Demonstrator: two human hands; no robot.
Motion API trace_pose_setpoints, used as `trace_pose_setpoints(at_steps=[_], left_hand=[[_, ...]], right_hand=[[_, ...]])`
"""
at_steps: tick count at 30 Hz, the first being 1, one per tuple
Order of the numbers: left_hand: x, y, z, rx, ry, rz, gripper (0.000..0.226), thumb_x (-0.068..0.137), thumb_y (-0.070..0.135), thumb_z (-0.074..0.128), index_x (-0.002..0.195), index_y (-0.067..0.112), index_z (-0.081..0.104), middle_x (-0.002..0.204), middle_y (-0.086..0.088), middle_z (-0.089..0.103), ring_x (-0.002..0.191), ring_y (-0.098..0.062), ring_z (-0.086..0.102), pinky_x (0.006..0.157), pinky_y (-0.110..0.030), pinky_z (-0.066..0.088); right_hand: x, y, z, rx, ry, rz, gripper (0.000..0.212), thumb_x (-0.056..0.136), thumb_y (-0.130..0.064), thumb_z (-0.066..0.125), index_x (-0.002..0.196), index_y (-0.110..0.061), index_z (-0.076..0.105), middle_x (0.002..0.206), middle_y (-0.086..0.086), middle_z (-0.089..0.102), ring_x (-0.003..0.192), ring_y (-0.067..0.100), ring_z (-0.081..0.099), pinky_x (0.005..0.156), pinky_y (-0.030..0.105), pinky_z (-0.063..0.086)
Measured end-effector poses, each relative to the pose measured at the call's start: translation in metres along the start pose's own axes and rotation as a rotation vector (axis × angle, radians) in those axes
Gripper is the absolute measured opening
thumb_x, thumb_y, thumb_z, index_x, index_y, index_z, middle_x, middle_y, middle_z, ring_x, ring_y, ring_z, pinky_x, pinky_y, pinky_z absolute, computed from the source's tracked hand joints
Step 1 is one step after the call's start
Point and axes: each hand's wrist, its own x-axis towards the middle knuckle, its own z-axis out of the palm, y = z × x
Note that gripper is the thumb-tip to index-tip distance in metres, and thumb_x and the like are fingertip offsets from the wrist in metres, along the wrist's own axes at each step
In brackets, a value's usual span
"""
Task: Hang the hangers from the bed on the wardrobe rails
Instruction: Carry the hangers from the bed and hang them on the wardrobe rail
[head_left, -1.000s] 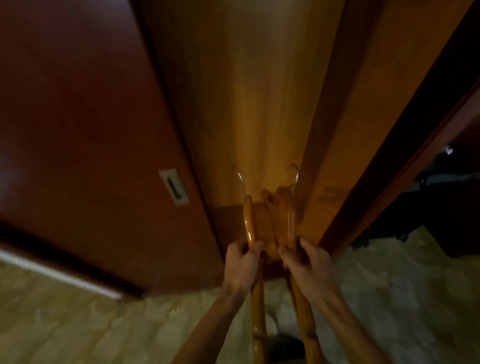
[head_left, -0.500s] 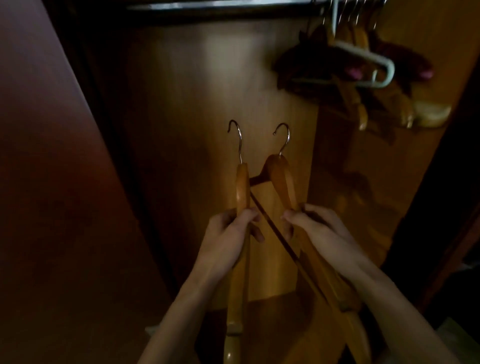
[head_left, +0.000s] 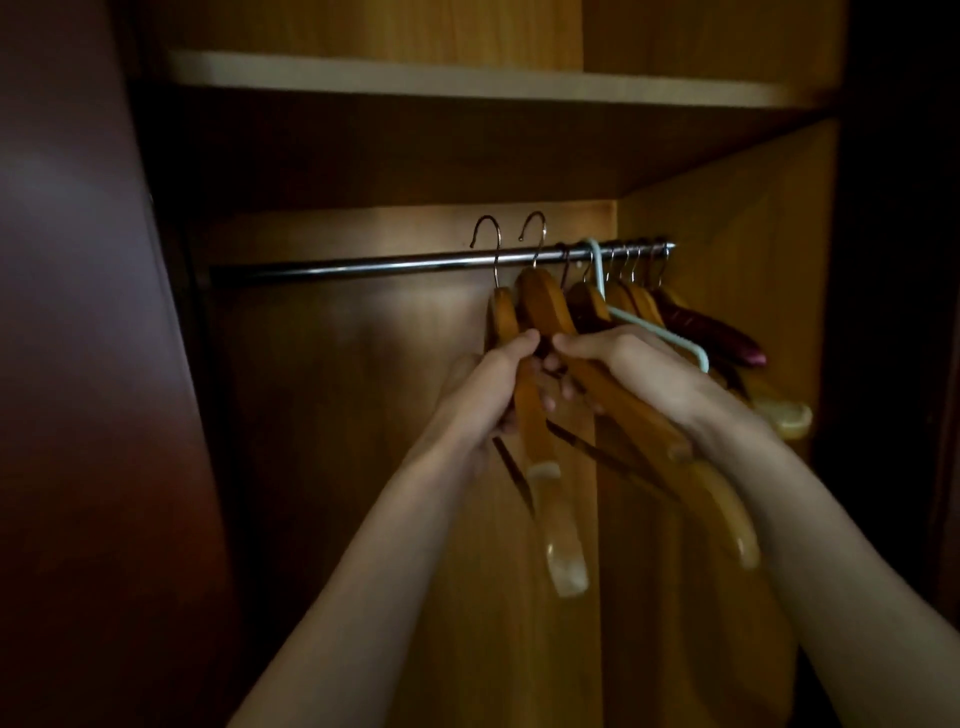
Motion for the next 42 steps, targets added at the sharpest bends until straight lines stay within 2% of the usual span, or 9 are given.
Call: trace_pose_setpoints(at_steps=[2,6,14,23,28,33,37,40,42], left_hand=[[0.022,0.008,0.007,0.017,0.043,0.012,0.045,0.093,0.055,0.057,0.095,0.015,0.079,0.073,-0.003,0.077,0.061,-0.009,0.07,0.069,-0.031,0.052],[0.058,0.015,0.017,-0.024,0.077,0.011,0.045,0.093,0.048,0.06,0.101,0.008,0.078,0.074,-0.005,0.075,0.07,-0.017,0.067,0.088,-0.043,0.057],[0.111,-0.003,0.027,0.006,0.086,-0.021,0.042,0.096,0.045,0.058,0.106,0.009,0.077,0.073,0.001,0.073,0.065,-0.01,0.065,0.07,-0.026,0.049],[0.145,-0.032,0.051,-0.135,0.033,-0.065,0.034,0.096,0.047,0.06,0.08,0.022,0.077,0.07,0.002,0.075,0.069,-0.014,0.068,0.068,-0.028,0.051],[0.146,-0.037,0.064,-0.101,0.021,-0.089,0.046,0.095,0.059,0.052,0.104,0.02,0.075,0.084,0.003,0.08,0.083,-0.013,0.074,0.062,-0.023,0.051],[0.141,-0.045,0.068,-0.124,0.075,-0.089,0.047,0.091,0.056,0.06,0.102,0.013,0.075,0.059,0.007,0.071,0.053,-0.005,0.069,0.046,-0.016,0.05],[0.138,-0.059,0.061,-0.129,0.077,-0.072,0.052,0.088,0.058,0.064,0.11,0.012,0.075,0.071,0.002,0.075,0.074,-0.013,0.075,0.059,-0.022,0.058],[0.129,-0.069,0.06,-0.118,0.078,-0.052,0.046,0.091,0.059,0.061,0.113,0.02,0.072,0.098,-0.013,0.077,0.093,-0.023,0.074,0.085,-0.04,0.061],[0.119,-0.077,0.059,-0.116,0.088,-0.049,0.047,0.092,0.06,0.058,0.111,0.02,0.072,0.093,-0.014,0.072,0.082,-0.025,0.065,0.074,-0.038,0.056]], right_hand=[[0.017,-0.009,-0.01,0.009,-0.009,0.022,0.034,0.095,-0.046,0.059,0.086,-0.02,0.079,0.076,0.001,0.077,0.055,0.004,0.066,0.07,0.032,0.049],[0.049,-0.009,-0.015,0.05,-0.015,0.032,0.034,0.097,-0.041,0.056,0.091,-0.014,0.076,0.068,-0.002,0.074,0.054,0.003,0.067,0.067,0.027,0.047],[0.099,0.02,-0.026,-0.044,-0.025,0.116,0.034,0.096,-0.042,0.056,0.101,-0.015,0.076,0.075,-0.003,0.071,0.068,0.01,0.064,0.068,0.028,0.048],[0.13,0.039,-0.037,-0.02,0.041,0.201,0.029,0.089,-0.046,0.063,0.087,-0.019,0.074,0.068,-0.003,0.072,0.074,0.017,0.069,0.067,0.03,0.049],[0.136,0.039,-0.036,-0.066,0.106,0.258,0.022,0.09,-0.042,0.064,0.087,-0.021,0.066,0.084,0.003,0.069,0.078,0.018,0.063,0.058,0.029,0.04],[0.132,0.049,-0.018,-0.24,0.221,0.206,0.03,0.096,-0.038,0.056,0.08,-0.016,0.067,0.077,0.003,0.065,0.071,0.018,0.062,0.056,0.027,0.04],[0.116,0.062,-0.006,-0.271,0.233,0.179,0.039,0.099,-0.046,0.052,0.079,-0.016,0.069,0.07,0.0,0.068,0.068,0.016,0.065,0.06,0.027,0.046],[0.095,0.079,-0.001,-0.173,0.172,0.163,0.037,0.098,-0.05,0.051,0.088,-0.02,0.071,0.078,-0.002,0.071,0.08,0.017,0.068,0.079,0.034,0.053],[0.076,0.09,0.003,-0.008,0.152,0.153,0.033,0.098,-0.05,0.051,0.091,-0.026,0.072,0.083,-0.007,0.073,0.088,0.014,0.067,0.084,0.034,0.051]])
